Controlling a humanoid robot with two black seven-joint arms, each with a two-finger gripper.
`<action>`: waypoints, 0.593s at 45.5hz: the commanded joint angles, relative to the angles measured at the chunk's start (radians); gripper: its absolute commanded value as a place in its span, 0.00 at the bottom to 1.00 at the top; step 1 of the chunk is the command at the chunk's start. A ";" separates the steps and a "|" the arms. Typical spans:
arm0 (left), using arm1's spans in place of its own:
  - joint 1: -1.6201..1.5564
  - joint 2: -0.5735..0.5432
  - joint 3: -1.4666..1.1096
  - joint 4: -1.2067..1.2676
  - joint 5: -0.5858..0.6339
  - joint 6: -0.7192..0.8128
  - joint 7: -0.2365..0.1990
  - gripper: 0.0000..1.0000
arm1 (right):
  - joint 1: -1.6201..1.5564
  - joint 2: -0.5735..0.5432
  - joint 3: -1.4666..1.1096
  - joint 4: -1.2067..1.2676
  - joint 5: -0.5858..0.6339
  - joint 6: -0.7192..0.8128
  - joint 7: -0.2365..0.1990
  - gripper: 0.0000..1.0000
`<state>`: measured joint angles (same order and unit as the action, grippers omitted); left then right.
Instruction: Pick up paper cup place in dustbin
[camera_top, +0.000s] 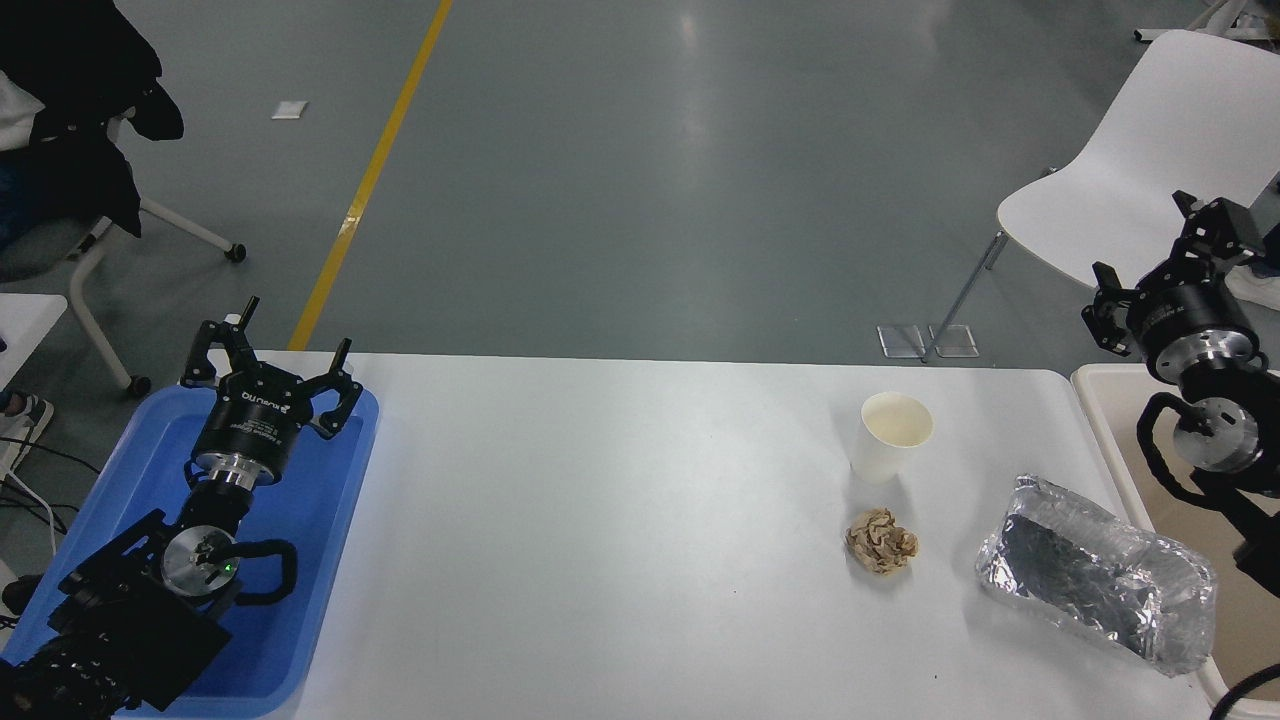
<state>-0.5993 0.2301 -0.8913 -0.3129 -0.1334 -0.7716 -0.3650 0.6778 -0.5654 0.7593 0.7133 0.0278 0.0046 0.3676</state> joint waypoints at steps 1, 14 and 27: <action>0.000 0.000 0.000 0.000 0.000 0.000 0.000 1.00 | -0.003 -0.001 0.000 -0.008 0.000 -0.002 0.001 1.00; 0.000 0.000 0.000 0.000 0.000 0.000 0.000 1.00 | -0.004 -0.007 -0.002 -0.008 -0.034 -0.005 0.001 1.00; 0.000 0.000 0.000 0.000 0.000 0.000 0.000 1.00 | -0.012 -0.004 -0.002 -0.009 -0.095 -0.006 0.002 1.00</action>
<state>-0.5998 0.2301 -0.8914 -0.3129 -0.1334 -0.7716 -0.3650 0.6711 -0.5710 0.7590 0.7045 -0.0330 -0.0007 0.3690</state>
